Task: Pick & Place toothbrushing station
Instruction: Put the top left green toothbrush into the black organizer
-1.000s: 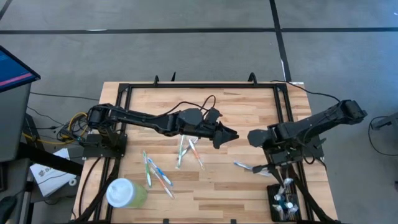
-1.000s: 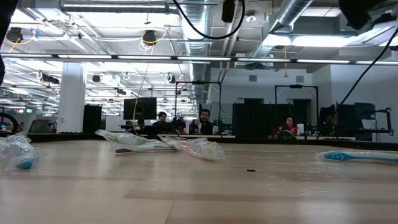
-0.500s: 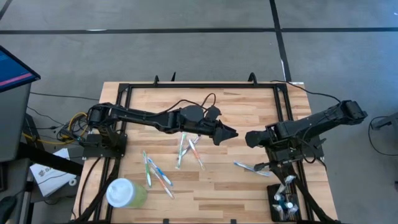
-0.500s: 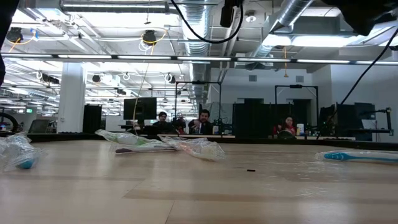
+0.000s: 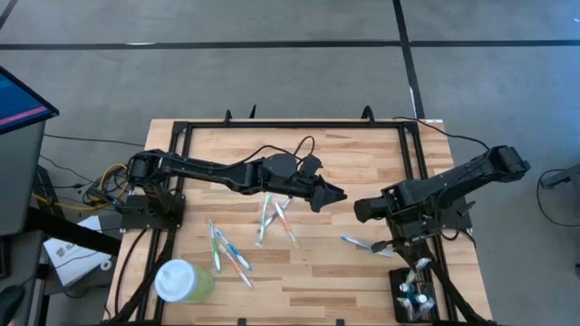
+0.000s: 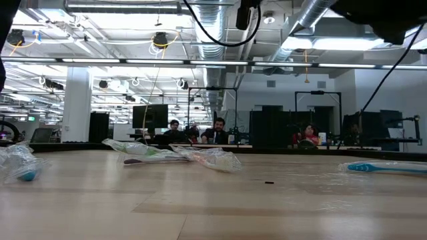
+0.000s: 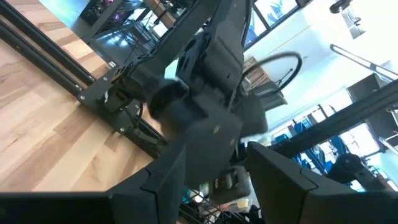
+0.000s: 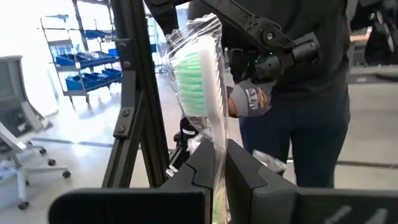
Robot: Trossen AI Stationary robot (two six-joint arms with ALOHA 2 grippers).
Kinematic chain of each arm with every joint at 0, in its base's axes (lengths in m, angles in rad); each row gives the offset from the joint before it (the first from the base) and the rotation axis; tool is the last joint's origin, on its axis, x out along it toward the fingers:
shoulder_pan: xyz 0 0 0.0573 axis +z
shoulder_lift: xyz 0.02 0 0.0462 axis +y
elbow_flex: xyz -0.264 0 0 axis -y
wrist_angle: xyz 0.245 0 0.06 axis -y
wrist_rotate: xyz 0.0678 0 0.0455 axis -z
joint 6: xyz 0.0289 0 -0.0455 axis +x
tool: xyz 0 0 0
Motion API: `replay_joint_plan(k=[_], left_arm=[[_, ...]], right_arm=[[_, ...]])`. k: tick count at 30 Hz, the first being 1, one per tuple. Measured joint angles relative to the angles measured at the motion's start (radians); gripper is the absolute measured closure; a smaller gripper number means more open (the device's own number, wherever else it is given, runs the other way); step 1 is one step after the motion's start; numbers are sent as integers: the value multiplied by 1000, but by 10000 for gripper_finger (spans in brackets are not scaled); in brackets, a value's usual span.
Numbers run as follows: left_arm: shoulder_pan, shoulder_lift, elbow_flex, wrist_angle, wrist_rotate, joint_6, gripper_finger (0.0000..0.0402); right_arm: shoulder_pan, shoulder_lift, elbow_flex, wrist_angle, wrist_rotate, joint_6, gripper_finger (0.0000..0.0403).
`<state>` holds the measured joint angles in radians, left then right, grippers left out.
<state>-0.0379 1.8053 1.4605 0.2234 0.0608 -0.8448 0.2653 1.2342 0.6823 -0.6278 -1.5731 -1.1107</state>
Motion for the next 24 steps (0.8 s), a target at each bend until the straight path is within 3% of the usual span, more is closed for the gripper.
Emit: replay_joint_plan(k=[9, 24], left_arm=[[0, 0, 0, -15, 0, 19, 234], [0, 0, -1, -26, 0, 28, 234]], right_arm=[[1, 141, 1, 8, -5, -23, 394], [-19, 62, 37, 32, 7, 6, 394]])
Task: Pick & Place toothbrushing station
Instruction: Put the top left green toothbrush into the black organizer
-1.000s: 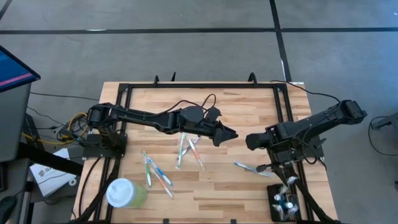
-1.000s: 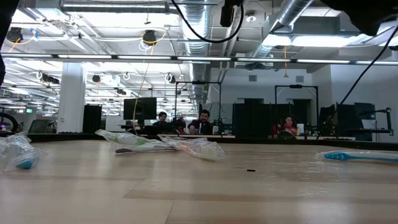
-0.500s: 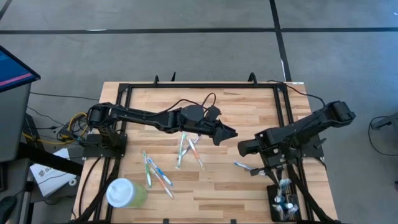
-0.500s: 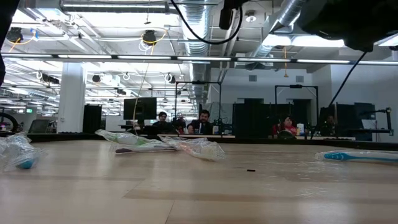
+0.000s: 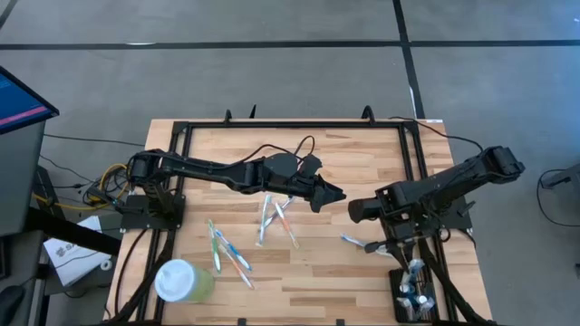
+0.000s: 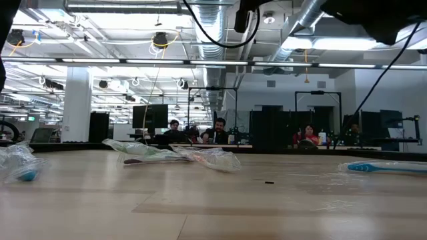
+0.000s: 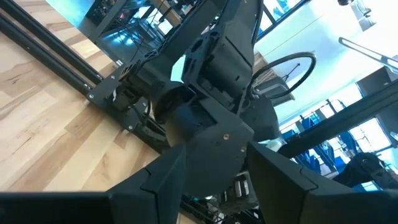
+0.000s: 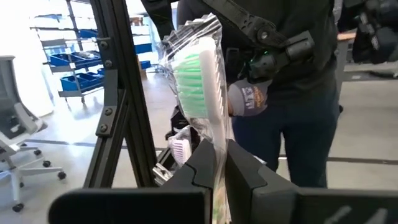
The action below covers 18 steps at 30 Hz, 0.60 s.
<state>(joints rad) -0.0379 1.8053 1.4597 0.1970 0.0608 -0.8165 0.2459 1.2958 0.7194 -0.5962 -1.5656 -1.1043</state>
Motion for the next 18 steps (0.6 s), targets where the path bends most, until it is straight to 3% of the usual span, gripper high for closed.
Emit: replay_joint_plan(k=[18], left_arm=[[0, 0, -3, -44, 0, 0, 234]], right_arm=[[-154, -4, -25, -92, 21, 32, 394]])
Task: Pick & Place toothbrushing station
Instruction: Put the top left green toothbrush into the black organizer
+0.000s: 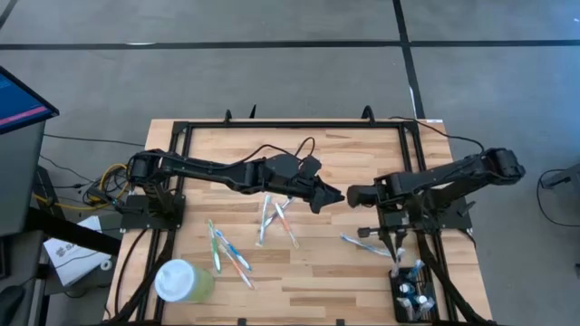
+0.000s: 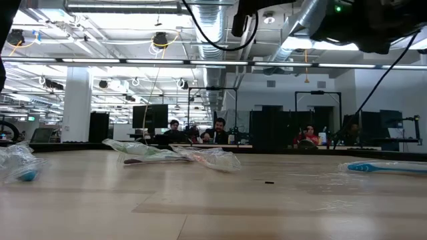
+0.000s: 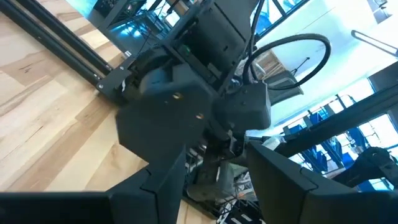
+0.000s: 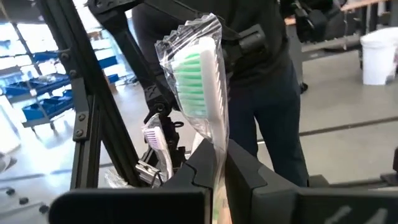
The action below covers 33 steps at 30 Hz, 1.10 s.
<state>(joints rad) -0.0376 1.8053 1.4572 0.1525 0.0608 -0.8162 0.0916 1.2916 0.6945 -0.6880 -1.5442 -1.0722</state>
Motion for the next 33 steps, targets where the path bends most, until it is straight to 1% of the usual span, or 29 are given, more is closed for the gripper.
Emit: replay_joint_plan(k=[4, 6, 11, 18, 28, 33], left_arm=[[0, 0, -26, -1, 0, -3, 234], [-1, 0, -39, -2, 0, -10, 234], [0, 0, -69, -2, 0, -37, 234], [0, 1, -69, 9, 0, -38, 234], [0, 1, -69, 12, 0, -37, 234], [0, 1, -69, 11, 0, -37, 234]], right_arm=[[-1, -33, -1, -137, -3, -156, 394], [-1, -52, -1, -158, -10, -189, 394], [-1, -115, -1, -195, -23, -195, 397], [20, -183, -1, -198, -26, -187, 397], [20, -186, -27, -194, -26, -195, 397], [20, -185, -62, -192, -27, -261, 397]])
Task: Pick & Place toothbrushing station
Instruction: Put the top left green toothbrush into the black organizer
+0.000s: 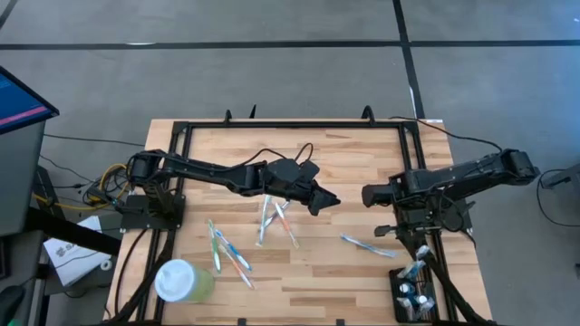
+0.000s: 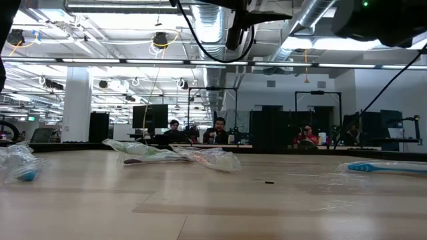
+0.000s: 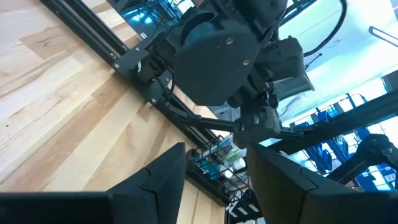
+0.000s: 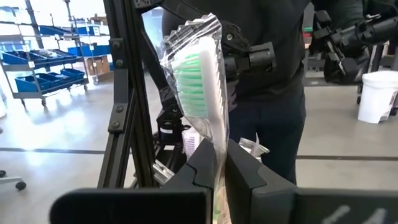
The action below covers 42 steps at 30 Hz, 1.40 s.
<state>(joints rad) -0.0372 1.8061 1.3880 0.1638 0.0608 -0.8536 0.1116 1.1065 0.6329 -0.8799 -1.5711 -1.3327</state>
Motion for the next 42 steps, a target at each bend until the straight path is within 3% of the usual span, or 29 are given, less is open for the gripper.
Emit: replay_joint_plan(k=[18, 29, 42], left_arm=[[8, -1, -29, -8, 1, 8, 234], [13, -1, -29, -15, 22, 11, 234], [21, -1, -29, -18, 34, 34, 234]], right_arm=[[-1, 100, -103, 99, -1, -35, 397], [-12, 160, -103, -133, -1, -363, 381], [55, 158, -103, -127, 0, -377, 360]])
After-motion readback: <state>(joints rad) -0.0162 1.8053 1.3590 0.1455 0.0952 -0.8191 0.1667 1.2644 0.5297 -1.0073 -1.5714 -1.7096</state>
